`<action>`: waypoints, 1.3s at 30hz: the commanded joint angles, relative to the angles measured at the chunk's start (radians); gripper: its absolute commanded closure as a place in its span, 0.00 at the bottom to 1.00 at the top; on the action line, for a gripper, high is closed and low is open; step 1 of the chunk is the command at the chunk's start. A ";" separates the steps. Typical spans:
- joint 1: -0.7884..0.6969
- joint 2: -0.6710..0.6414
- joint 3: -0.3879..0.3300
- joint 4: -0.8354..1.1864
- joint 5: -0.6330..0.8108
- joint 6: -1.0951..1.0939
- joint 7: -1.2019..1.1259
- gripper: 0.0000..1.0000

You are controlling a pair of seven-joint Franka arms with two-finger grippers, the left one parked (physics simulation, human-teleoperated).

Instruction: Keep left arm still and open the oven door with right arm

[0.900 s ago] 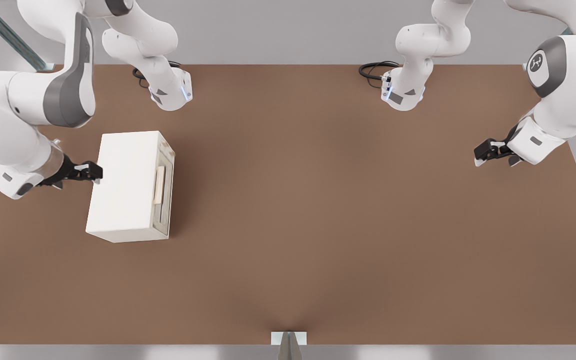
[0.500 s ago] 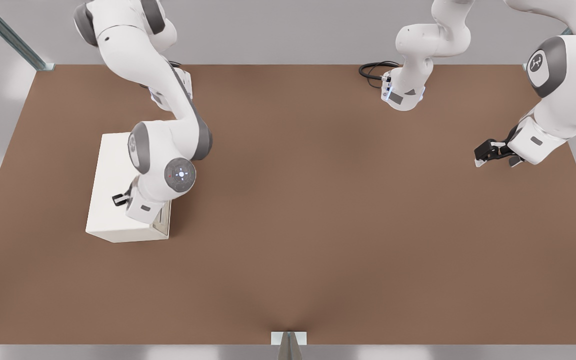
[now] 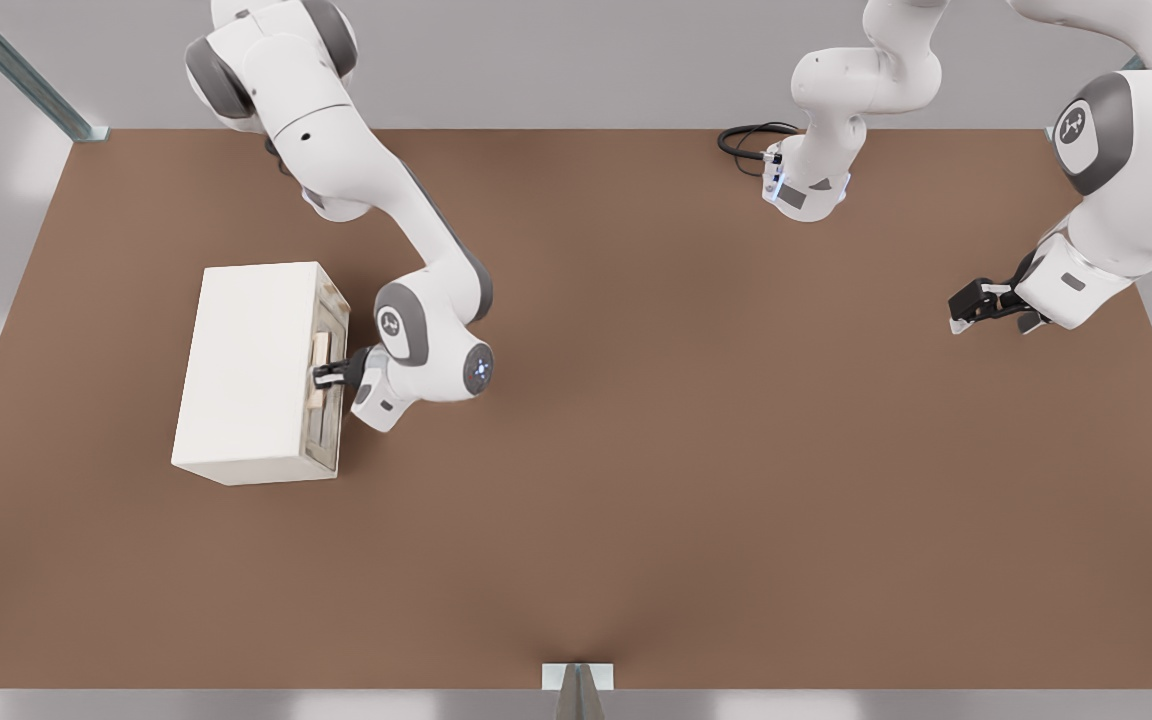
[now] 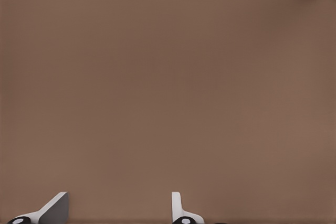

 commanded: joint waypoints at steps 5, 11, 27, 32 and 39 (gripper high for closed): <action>-0.002 0.004 0.003 -0.066 0.008 0.043 0.458 1.00; -0.003 0.004 0.003 -0.117 0.003 0.046 0.507 1.00; -0.002 0.014 0.003 -0.158 -0.022 0.057 0.507 1.00; 0.027 0.013 0.004 -0.155 -0.019 0.064 0.510 1.00; -0.022 -0.053 0.073 -0.039 0.147 0.067 0.562 1.00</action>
